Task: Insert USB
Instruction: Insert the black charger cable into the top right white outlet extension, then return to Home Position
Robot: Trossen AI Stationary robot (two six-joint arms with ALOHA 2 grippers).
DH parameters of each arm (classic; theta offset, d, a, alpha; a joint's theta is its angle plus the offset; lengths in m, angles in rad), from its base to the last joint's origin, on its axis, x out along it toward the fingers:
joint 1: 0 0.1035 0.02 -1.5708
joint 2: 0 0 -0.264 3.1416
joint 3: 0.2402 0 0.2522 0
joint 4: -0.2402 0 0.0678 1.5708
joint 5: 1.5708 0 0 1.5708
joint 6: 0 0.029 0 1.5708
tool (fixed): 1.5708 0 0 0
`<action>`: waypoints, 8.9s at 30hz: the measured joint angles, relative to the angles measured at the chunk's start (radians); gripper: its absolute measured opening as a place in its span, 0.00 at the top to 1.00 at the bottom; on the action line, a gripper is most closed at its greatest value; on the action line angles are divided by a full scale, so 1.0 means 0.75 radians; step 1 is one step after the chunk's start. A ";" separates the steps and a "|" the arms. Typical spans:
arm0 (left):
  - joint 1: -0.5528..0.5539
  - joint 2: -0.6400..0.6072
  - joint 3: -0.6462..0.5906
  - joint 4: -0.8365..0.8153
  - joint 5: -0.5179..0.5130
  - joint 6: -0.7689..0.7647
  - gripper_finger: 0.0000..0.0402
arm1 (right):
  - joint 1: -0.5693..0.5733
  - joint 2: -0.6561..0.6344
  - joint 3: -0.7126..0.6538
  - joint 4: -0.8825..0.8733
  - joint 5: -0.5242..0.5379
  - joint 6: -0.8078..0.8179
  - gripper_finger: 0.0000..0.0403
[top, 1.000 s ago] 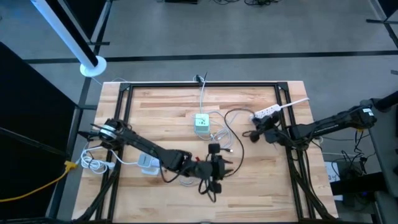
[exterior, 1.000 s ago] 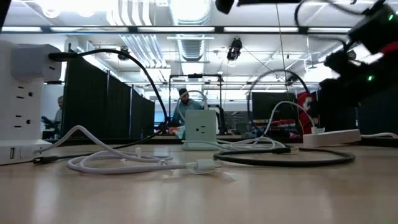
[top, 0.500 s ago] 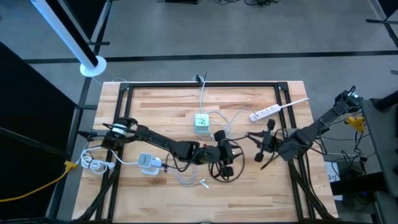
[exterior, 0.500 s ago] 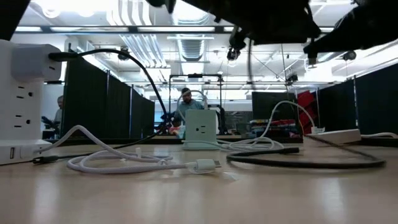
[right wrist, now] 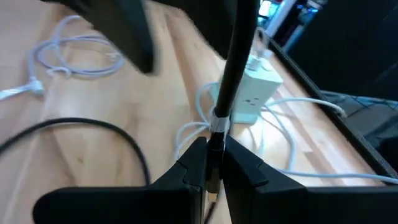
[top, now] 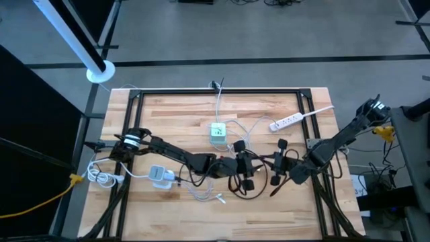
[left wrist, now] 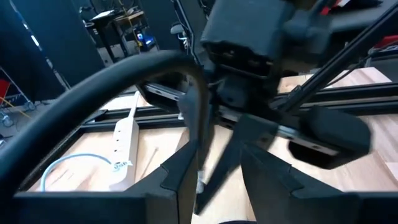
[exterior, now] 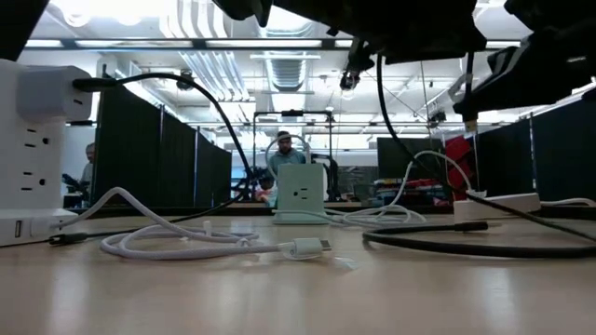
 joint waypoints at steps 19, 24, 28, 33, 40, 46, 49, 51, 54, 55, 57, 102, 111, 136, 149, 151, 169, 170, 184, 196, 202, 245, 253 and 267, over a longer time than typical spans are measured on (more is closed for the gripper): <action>0.013 0.000 0.000 -0.004 0.052 0.023 0.98 | -0.001 0.008 0.001 0.127 -0.126 -0.096 0.95; 0.014 0.000 0.001 -0.012 0.044 0.023 0.98 | -0.001 0.008 0.056 0.062 -0.138 -0.090 0.87; 0.014 -0.001 0.002 -0.016 0.034 0.019 0.98 | -0.001 0.008 0.121 0.027 -0.143 -0.091 0.75; 0.012 -0.005 0.002 -0.014 0.014 0.019 0.98 | -0.001 0.008 0.148 0.004 -0.138 -0.044 0.72; 0.011 -0.005 0.002 -0.044 -0.007 0.028 0.98 | -0.001 0.008 0.150 -0.038 -0.074 0.130 0.86; 0.009 -0.005 0.002 -0.054 -0.015 0.029 0.98 | -0.001 0.008 0.150 -0.045 -0.063 0.173 0.98; 0.009 -0.005 0.002 -0.058 -0.015 0.032 0.98 | -0.001 0.008 0.150 -0.053 -0.063 0.199 0.98; 0.009 -0.004 0.002 -0.071 -0.018 0.033 0.96 | -0.001 0.008 0.151 -0.085 -0.039 0.221 0.98; 0.009 -0.003 0.003 -0.099 -0.027 0.032 0.89 | -0.001 0.008 0.153 -0.155 0.022 0.270 0.98; 0.009 -0.003 0.003 -0.112 -0.029 0.032 0.87 | -0.001 0.008 0.153 -0.178 0.038 0.287 0.98; -0.001 -0.003 0.002 -0.170 -0.021 0.033 0.83 | -0.004 0.006 0.153 -0.210 0.071 0.316 0.98; -0.108 -0.015 0.000 -0.492 0.082 0.010 0.74 | -1.258 -0.774 -0.446 -0.160 -0.407 0.078 0.98; -0.108 -0.016 0.001 -0.489 0.084 -0.058 0.74 | -1.350 -0.709 -0.449 -0.096 -0.510 -0.030 0.98; -0.111 -0.016 0.001 -0.490 0.083 -0.138 0.74 | -1.412 -0.686 -0.310 -0.370 -0.660 -0.117 0.98; -0.111 -0.016 0.001 -0.490 0.083 -0.134 0.74 | -1.453 -0.622 -0.341 -0.251 -0.712 -0.168 0.98; -0.111 -0.016 0.001 -0.491 0.083 -0.129 0.74 | -1.471 -0.598 -0.344 -0.227 -0.730 -0.170 0.98; -0.111 -0.016 0.001 -0.501 0.083 -0.132 0.74 | -1.501 -0.501 -0.341 -0.214 -0.667 -0.120 0.98; -0.111 -0.016 0.001 -0.501 0.083 -0.134 0.74 | -1.501 -0.500 -0.341 -0.215 -0.664 -0.118 0.98; -0.121 -0.021 0.011 -0.501 0.080 -0.148 0.74 | -1.502 -0.500 -0.350 -0.231 -0.705 0.009 0.98; -0.146 -0.082 0.012 -0.615 -0.004 -0.150 0.74 | -1.499 -0.500 -0.358 -0.245 -0.683 0.204 0.98; -0.160 -0.138 0.012 -0.648 -0.063 -0.153 0.74 | -1.498 -0.500 -0.358 -0.279 -0.690 0.283 0.98; 0.073 -0.459 -0.602 0.069 0.433 -0.216 0.88 | -1.498 -0.522 -0.173 -0.355 -0.854 0.029 0.35; 0.130 -0.673 -0.583 -0.101 0.393 -0.080 0.93 | -1.498 -0.525 0.011 -0.571 -1.007 -0.012 0.31; 0.038 -1.361 -1.093 -0.096 0.303 -0.038 0.94 | -1.400 -0.535 0.017 -0.602 -1.252 0.152 0.37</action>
